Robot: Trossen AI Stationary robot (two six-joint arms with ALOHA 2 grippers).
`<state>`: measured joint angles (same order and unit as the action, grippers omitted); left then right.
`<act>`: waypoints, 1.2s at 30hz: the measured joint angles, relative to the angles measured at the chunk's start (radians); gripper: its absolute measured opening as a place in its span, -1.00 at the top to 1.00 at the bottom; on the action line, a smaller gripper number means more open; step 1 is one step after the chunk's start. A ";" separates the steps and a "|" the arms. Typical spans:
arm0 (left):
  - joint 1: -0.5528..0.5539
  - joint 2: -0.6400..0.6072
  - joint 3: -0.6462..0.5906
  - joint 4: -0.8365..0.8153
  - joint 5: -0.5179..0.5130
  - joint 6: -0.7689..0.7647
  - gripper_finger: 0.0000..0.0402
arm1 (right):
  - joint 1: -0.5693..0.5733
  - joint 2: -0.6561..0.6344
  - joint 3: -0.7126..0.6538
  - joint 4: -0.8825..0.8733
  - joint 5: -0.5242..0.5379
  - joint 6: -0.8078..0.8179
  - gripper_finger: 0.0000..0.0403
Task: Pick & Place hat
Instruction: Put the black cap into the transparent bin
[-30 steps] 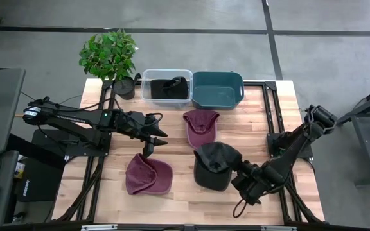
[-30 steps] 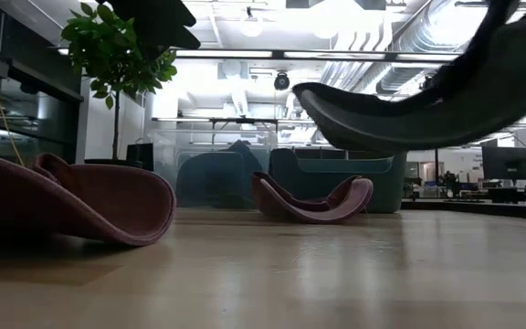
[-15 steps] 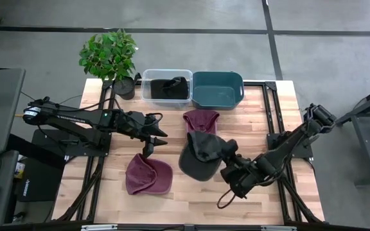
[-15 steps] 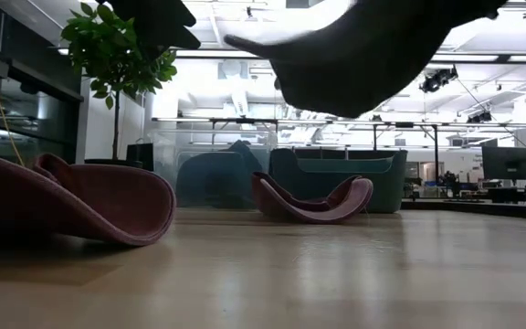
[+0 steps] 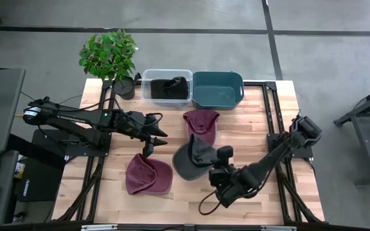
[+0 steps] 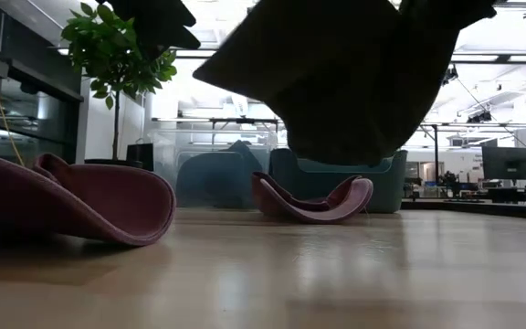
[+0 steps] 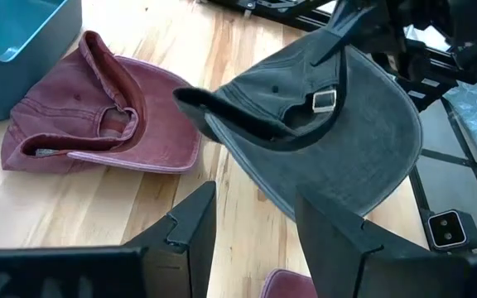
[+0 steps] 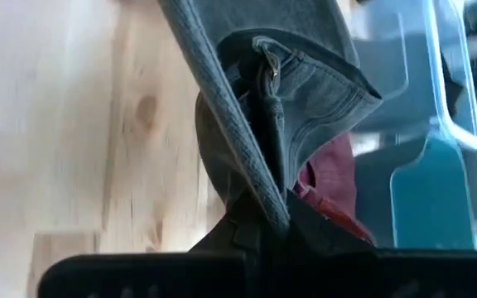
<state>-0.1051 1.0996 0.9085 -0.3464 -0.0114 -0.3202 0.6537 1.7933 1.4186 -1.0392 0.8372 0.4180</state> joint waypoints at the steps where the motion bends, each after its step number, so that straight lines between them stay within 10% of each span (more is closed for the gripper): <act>1: 0.000 0.000 0.000 0.000 0.000 0.000 0.27 | 0.000 0.008 0.013 -0.016 0.007 0.043 0.95; 9: 0.000 0.000 0.000 0.000 0.000 0.000 0.27 | -0.038 0.020 0.060 -0.049 0.020 0.267 0.95; 36: 0.000 0.000 0.000 0.006 0.000 0.001 0.27 | -0.085 0.020 0.059 -0.080 -0.061 0.255 0.95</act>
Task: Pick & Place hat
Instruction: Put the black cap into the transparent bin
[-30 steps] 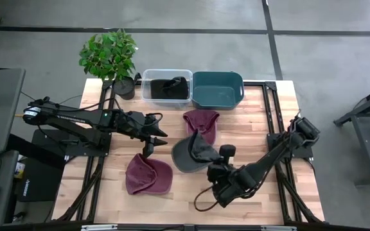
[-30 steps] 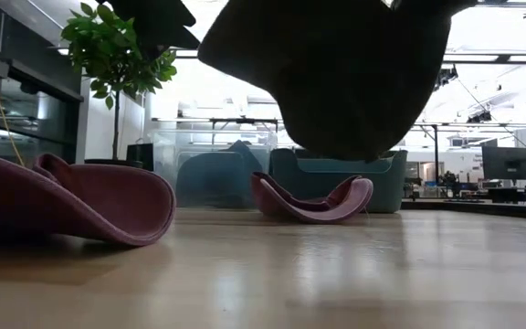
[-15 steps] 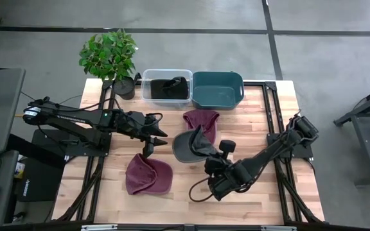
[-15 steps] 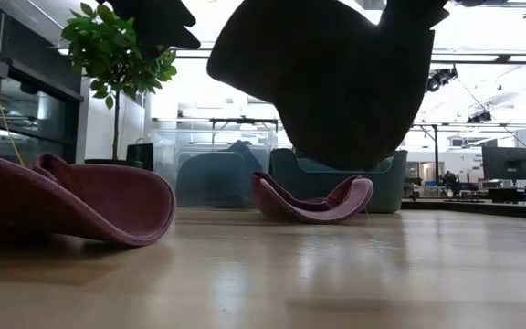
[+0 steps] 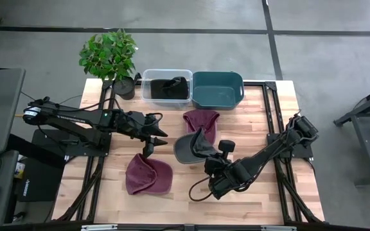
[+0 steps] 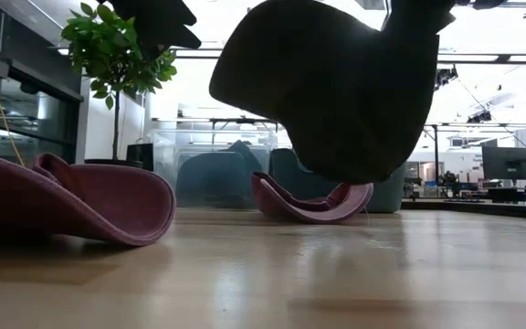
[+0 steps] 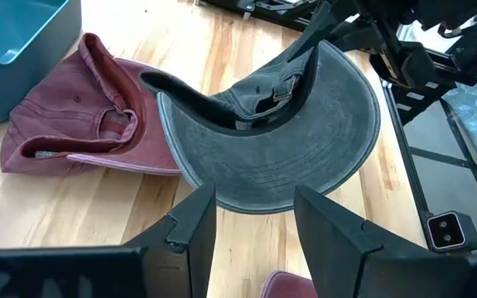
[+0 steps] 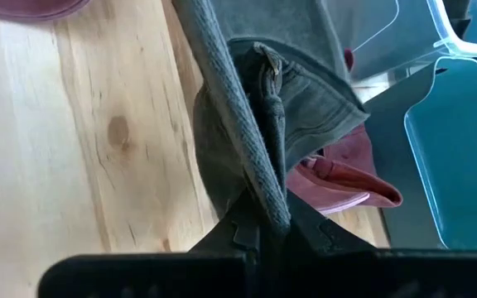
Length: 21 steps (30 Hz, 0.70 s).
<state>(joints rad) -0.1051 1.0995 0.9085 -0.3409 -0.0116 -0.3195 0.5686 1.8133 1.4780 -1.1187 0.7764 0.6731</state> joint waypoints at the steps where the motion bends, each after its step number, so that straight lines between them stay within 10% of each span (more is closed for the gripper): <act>1: 0.000 0.000 0.000 0.000 0.000 0.000 0.27 | 0.000 0.000 0.000 0.000 0.002 0.000 0.95; 21: 0.000 0.000 0.000 0.000 0.000 0.000 0.27 | -0.026 0.000 0.000 0.000 0.004 0.000 0.95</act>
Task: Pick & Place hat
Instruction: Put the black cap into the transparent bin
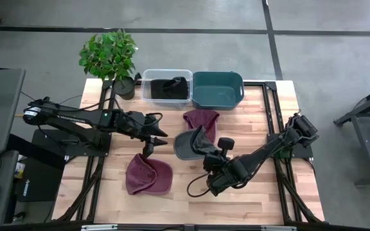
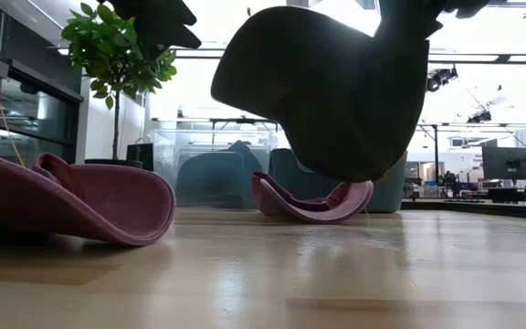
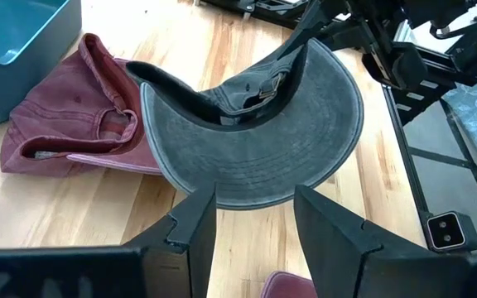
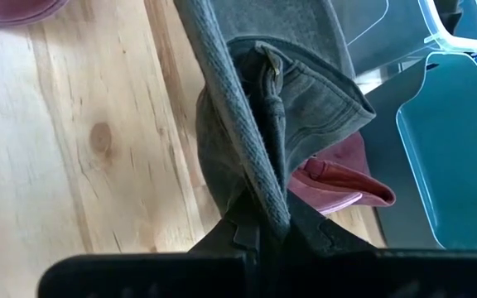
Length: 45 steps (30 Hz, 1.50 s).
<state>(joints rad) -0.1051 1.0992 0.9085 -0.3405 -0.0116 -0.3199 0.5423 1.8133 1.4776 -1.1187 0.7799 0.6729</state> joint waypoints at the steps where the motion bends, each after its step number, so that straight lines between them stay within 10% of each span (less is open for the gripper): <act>1: 0.000 0.000 0.000 0.000 0.000 0.000 0.27 | 0.000 0.000 0.000 0.000 0.001 0.000 0.95; 31: 0.000 0.000 0.000 0.000 -0.016 0.002 0.27 | -0.059 0.000 0.152 -0.088 -0.015 -0.054 0.95; 45: 0.000 0.000 0.000 -0.038 -0.129 0.508 0.26 | -0.099 -0.018 0.158 -0.063 -0.132 -0.050 0.95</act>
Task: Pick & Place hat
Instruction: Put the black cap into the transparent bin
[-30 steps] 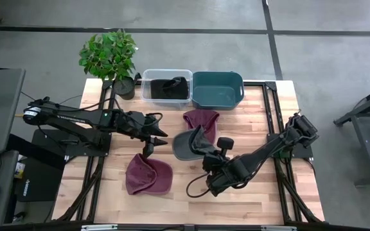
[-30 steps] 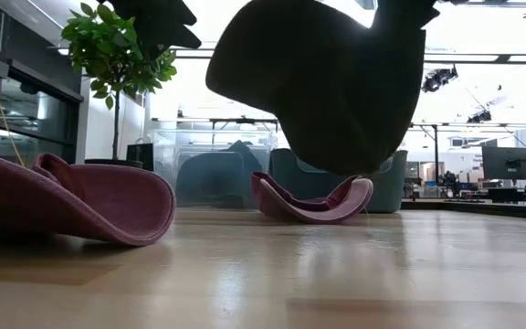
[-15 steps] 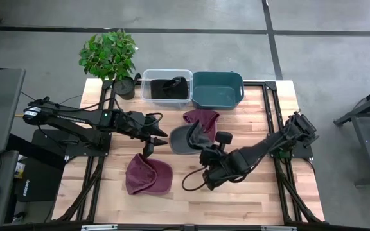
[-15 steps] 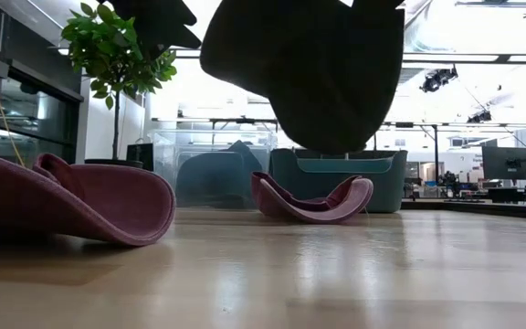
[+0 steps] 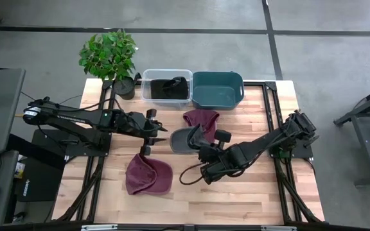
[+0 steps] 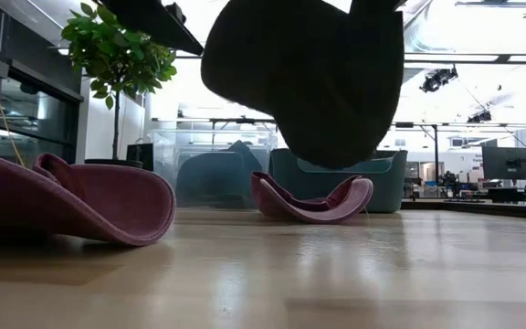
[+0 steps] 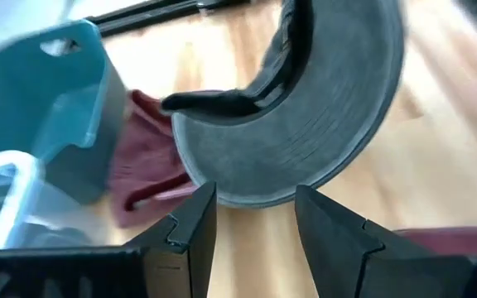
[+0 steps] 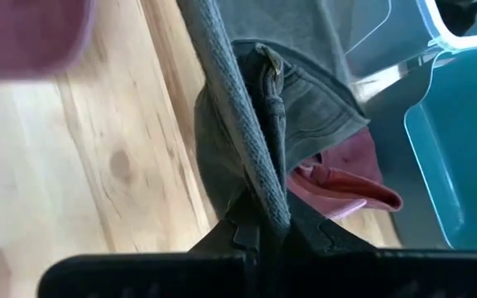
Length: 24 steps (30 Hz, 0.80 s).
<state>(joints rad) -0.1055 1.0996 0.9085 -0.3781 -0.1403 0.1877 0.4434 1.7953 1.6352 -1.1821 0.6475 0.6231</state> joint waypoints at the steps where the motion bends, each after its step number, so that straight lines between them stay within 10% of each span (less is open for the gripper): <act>1: 0.000 0.000 0.000 0.001 -0.018 0.026 0.26 | -0.003 -0.006 0.000 0.012 0.000 -0.001 0.95; 24: 0.000 0.000 0.000 0.009 -0.049 0.209 0.26 | -0.099 -0.063 0.000 0.099 -0.017 -0.138 0.95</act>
<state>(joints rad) -0.1055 1.0992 0.9081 -0.3695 -0.1894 0.3965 0.3441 1.7321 1.6352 -1.0831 0.6302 0.4850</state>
